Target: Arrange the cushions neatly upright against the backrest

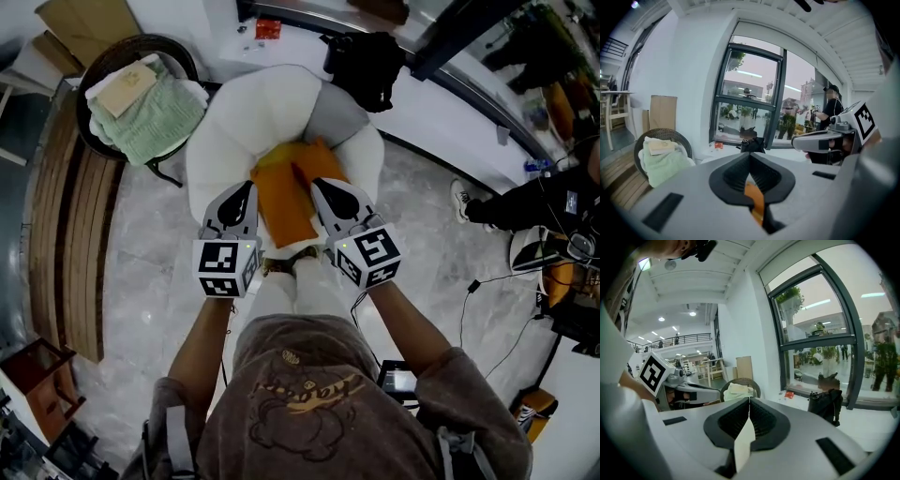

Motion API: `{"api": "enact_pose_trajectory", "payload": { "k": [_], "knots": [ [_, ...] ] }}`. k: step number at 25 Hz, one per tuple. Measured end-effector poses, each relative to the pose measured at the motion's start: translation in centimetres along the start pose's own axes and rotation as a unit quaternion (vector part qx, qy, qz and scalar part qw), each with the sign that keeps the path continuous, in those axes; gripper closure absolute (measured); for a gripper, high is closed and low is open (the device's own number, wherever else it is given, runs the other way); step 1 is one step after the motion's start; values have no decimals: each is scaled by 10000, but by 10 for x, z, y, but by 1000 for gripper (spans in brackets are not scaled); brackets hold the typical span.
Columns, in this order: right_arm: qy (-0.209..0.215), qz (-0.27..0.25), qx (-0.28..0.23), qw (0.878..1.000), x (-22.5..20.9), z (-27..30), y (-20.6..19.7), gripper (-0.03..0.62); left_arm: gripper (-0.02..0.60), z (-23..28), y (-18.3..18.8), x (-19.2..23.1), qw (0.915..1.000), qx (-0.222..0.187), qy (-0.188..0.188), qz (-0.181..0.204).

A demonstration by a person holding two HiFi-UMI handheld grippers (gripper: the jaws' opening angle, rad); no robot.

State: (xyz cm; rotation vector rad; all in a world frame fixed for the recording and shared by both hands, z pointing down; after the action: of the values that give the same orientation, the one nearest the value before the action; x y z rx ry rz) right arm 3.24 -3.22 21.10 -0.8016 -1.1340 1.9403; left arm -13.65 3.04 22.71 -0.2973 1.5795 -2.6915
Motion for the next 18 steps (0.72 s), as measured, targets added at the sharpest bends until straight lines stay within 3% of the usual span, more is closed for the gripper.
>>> {"api": "enact_pose_trajectory", "payload": {
  "k": [11,18],
  "knots": [
    [154,221,380,9989,-31,64,-47,574,577,58,-37,23,9992,339,82,-188],
    [419,289,582,9970,-46,114,-99,574,577,98,-92,49,9974,636,139,-308]
  ]
}}
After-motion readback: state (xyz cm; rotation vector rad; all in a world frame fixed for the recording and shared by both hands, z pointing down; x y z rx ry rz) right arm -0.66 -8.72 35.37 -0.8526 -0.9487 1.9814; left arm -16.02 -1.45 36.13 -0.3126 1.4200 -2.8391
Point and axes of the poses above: the fingertips, and each gripper's own axes: z forward along the fingers, x to its left, y out of its top, the point moved 7 cm from there along -z, backward along the fingers, and after that the axes turned 5 degrees about x, right-handed, at the moved point
